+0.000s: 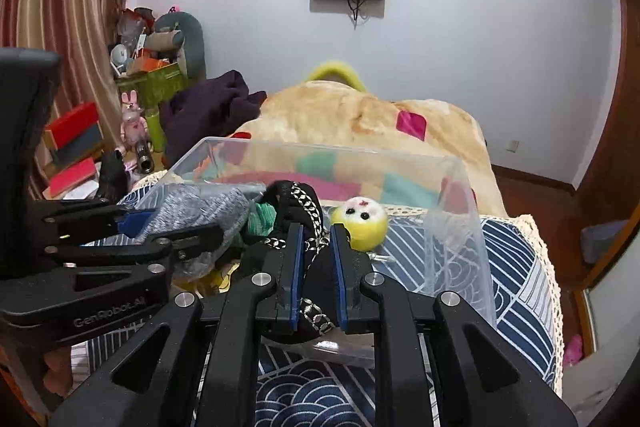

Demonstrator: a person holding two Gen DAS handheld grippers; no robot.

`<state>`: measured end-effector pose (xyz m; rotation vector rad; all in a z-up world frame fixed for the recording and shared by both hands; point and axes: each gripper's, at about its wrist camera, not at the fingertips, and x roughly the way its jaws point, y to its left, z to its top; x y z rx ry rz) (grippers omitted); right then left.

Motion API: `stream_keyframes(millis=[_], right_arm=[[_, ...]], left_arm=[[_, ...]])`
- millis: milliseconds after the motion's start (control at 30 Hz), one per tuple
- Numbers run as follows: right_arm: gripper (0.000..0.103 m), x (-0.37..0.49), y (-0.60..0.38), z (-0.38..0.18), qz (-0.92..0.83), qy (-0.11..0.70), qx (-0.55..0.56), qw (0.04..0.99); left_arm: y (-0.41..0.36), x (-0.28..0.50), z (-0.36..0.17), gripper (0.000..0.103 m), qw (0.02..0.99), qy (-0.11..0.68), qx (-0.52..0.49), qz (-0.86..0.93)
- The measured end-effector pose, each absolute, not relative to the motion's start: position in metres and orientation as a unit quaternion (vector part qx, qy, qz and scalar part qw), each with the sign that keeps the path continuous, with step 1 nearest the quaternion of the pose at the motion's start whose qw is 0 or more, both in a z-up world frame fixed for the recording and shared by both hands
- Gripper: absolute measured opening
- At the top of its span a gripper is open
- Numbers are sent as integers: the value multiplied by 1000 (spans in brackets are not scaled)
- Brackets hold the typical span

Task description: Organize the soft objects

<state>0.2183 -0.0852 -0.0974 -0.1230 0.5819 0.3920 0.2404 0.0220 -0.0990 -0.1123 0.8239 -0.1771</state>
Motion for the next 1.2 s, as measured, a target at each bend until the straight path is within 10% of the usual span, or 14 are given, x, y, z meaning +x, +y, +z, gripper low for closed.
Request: stream_keyframes(millis=[267, 767, 1200], right_arm=[[37, 210, -99, -83, 195, 287, -52, 936], [38, 140, -126, -16, 213, 181, -13, 960], [84, 108, -130, -11, 183, 133, -16, 974]], left_arm=[[24, 214, -80, 44, 924, 367, -54, -92], [22, 116, 7, 55, 972, 212, -41, -96], [13, 69, 18, 90, 985, 154, -11, -79]])
